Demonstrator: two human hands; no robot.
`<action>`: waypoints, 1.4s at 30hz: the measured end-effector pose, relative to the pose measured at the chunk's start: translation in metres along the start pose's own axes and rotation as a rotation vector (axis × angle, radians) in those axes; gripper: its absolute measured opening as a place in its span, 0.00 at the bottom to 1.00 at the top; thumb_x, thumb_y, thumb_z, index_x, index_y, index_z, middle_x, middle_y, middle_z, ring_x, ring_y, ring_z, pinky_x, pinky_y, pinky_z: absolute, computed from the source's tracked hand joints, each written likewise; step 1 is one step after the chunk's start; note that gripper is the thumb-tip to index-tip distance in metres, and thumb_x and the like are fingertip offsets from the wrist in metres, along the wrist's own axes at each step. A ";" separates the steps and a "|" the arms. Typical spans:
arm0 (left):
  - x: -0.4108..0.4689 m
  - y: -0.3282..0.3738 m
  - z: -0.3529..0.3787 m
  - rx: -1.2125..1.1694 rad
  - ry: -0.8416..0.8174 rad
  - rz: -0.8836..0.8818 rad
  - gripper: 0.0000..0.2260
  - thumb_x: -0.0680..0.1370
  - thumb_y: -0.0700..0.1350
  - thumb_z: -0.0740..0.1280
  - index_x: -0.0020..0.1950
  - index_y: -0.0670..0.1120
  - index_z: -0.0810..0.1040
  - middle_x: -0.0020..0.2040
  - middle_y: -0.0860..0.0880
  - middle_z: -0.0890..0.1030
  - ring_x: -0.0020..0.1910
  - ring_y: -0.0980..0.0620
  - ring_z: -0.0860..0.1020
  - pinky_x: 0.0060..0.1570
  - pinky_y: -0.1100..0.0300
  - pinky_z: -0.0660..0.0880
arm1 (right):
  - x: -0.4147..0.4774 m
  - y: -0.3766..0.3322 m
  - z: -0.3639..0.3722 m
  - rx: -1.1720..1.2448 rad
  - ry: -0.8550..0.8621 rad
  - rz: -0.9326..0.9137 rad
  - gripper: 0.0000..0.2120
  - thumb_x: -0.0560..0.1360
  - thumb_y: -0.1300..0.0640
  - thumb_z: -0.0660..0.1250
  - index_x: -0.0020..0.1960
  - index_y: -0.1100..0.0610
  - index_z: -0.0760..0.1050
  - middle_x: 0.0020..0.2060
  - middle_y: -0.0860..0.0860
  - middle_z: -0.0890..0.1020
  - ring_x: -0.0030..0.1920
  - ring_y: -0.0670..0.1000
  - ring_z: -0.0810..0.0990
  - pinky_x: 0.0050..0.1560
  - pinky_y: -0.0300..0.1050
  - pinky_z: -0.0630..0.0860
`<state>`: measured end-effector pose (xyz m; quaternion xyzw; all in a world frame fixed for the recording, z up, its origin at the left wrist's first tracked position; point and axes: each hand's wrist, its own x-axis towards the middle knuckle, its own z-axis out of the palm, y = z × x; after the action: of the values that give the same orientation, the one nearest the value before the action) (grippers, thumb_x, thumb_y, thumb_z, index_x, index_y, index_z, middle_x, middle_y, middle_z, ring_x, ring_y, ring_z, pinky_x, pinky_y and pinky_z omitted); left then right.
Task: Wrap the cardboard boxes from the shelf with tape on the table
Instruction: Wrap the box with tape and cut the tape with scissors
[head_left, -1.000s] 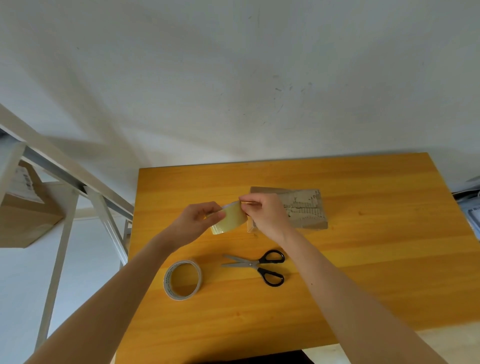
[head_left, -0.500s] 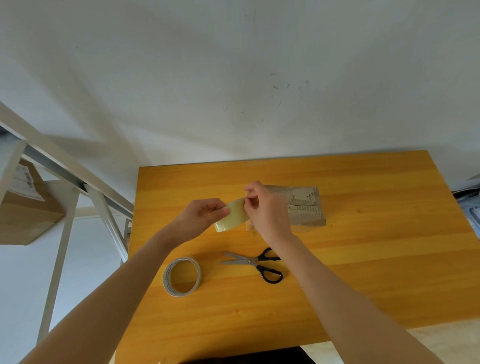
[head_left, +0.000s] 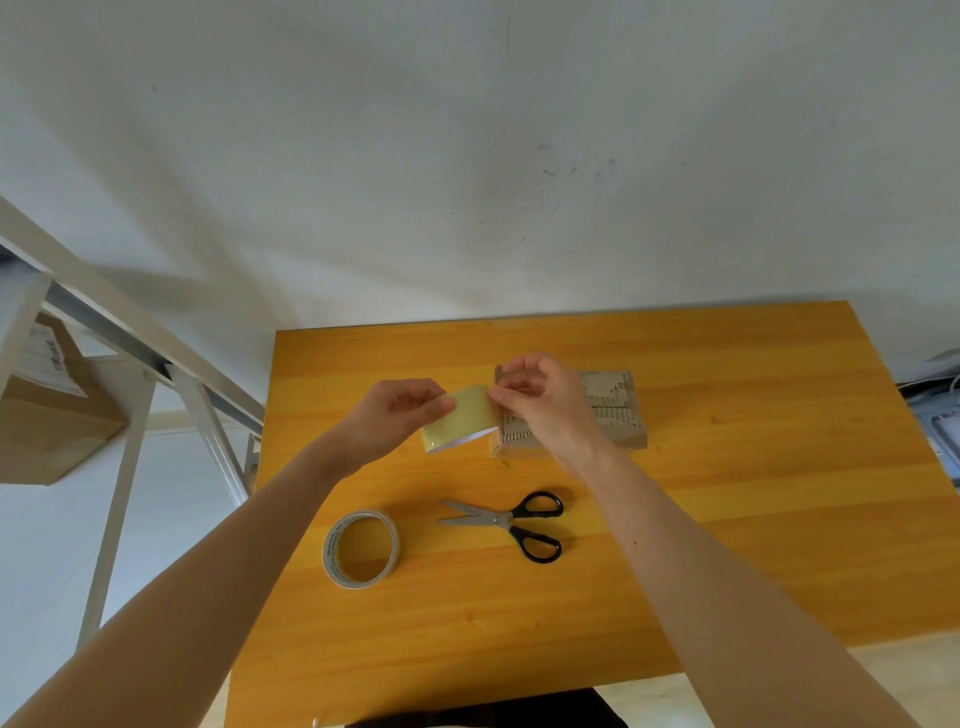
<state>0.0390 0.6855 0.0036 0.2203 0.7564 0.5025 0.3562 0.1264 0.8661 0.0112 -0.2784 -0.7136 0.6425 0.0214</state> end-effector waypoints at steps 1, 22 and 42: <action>0.002 0.000 0.000 0.014 0.022 -0.003 0.13 0.77 0.50 0.65 0.41 0.41 0.79 0.35 0.50 0.74 0.35 0.55 0.69 0.36 0.62 0.65 | 0.000 -0.001 0.000 0.034 0.008 0.016 0.13 0.72 0.66 0.72 0.54 0.61 0.74 0.45 0.58 0.82 0.47 0.54 0.82 0.47 0.42 0.81; 0.039 -0.044 -0.013 0.386 0.126 -0.128 0.21 0.73 0.57 0.70 0.29 0.45 0.69 0.26 0.51 0.65 0.26 0.54 0.64 0.29 0.61 0.60 | 0.023 0.003 -0.021 -0.074 0.126 0.169 0.18 0.72 0.66 0.72 0.55 0.56 0.67 0.42 0.53 0.83 0.43 0.49 0.84 0.53 0.47 0.79; 0.057 -0.056 -0.016 0.316 0.130 -0.196 0.16 0.69 0.55 0.74 0.37 0.42 0.80 0.29 0.50 0.73 0.31 0.53 0.70 0.31 0.61 0.64 | 0.032 0.028 0.003 -0.503 0.215 -0.088 0.13 0.73 0.64 0.70 0.53 0.57 0.68 0.40 0.49 0.79 0.41 0.46 0.79 0.42 0.35 0.74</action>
<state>-0.0082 0.6929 -0.0619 0.1659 0.8650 0.3538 0.3148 0.1082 0.8778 -0.0255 -0.3101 -0.8557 0.4106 0.0552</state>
